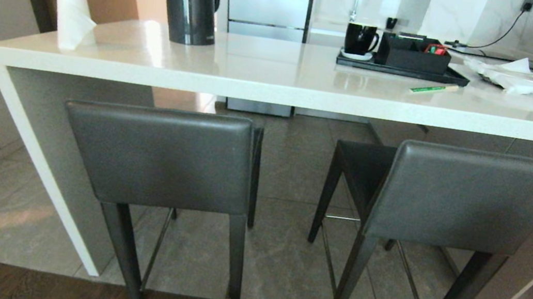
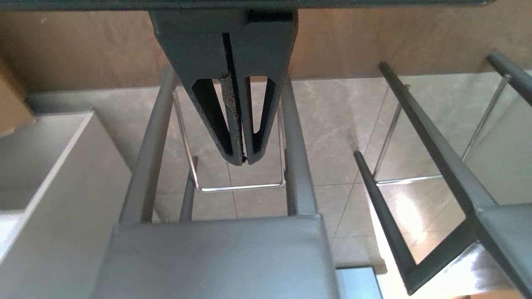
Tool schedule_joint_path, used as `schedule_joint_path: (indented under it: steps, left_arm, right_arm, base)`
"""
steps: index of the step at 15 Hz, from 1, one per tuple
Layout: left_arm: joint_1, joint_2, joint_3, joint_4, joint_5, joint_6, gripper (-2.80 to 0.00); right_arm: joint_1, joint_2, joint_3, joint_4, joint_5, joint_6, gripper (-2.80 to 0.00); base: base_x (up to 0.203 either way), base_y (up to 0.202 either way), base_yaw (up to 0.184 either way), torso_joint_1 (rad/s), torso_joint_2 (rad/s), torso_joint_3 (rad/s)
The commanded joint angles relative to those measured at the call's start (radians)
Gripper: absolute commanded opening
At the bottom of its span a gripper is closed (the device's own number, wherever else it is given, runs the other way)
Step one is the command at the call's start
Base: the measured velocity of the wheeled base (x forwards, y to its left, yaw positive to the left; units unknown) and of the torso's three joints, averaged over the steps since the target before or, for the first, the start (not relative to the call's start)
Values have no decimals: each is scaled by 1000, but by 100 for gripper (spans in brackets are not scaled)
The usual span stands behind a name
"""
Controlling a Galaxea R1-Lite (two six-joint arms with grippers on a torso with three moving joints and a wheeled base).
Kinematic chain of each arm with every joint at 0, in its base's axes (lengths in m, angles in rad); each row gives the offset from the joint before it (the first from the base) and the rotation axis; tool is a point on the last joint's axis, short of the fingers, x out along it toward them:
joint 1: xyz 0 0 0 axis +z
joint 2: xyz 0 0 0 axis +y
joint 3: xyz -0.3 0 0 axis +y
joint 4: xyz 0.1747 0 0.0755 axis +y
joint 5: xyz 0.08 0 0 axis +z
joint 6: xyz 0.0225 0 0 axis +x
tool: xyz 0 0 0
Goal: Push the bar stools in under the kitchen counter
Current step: Pull the gray chair out from under the dining table
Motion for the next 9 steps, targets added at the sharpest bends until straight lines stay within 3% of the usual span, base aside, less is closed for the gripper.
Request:
schedule_joint_path:
  steps: [1, 9]
  left_arm:
    - [0, 1, 0, 2, 0, 0, -280]
    - [0, 1, 0, 2, 0, 0, -280]
  right_arm:
    - [0, 1, 0, -1, 0, 0, -280]
    - [-1, 1, 0, -1, 0, 0, -280]
  base:
    - [0, 0, 0, 0, 0, 0]
    - [0, -182, 1, 2, 3, 1]
